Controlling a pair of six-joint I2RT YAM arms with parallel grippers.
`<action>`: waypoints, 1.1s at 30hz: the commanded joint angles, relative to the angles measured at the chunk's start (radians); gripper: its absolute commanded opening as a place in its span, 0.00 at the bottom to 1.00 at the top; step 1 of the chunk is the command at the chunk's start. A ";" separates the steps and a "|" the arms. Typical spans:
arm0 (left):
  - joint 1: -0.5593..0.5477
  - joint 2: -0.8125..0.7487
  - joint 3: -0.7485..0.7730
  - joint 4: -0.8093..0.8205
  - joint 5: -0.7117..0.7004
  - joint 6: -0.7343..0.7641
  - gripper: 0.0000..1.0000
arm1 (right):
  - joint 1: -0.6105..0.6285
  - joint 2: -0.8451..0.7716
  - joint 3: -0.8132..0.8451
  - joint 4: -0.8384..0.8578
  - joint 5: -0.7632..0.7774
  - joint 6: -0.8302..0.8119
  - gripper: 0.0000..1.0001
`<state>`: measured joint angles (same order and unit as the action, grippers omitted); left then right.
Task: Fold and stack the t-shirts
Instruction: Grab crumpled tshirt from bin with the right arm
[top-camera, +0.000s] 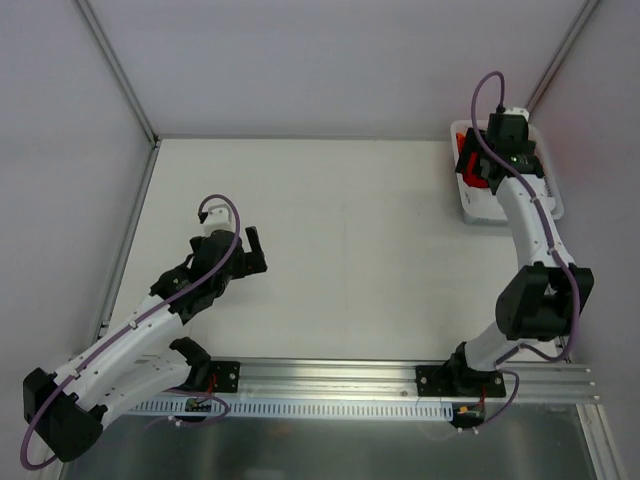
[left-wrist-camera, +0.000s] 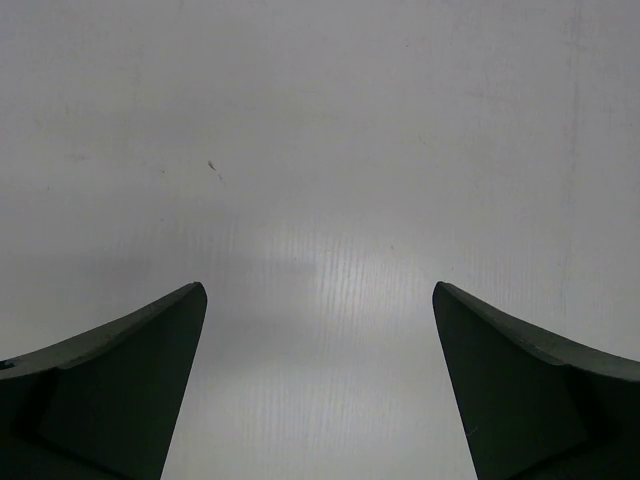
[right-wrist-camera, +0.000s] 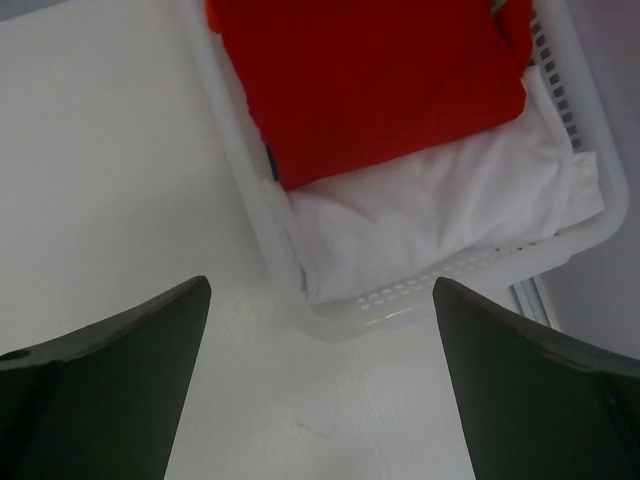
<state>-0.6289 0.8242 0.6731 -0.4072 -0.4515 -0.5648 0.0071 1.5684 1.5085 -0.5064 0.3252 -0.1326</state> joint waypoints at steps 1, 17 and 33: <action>0.000 -0.023 -0.013 0.002 -0.009 0.014 0.99 | -0.058 0.093 0.113 -0.069 0.015 -0.047 1.00; 0.000 -0.073 -0.053 0.001 -0.042 0.013 0.99 | -0.168 0.613 0.720 -0.184 -0.380 -0.024 0.99; 0.000 0.032 -0.029 0.004 -0.033 -0.023 0.99 | -0.147 0.786 0.803 -0.218 -0.293 -0.059 0.98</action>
<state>-0.6289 0.8639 0.6132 -0.4065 -0.4763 -0.5720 -0.1539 2.3516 2.2814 -0.6880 -0.0376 -0.1471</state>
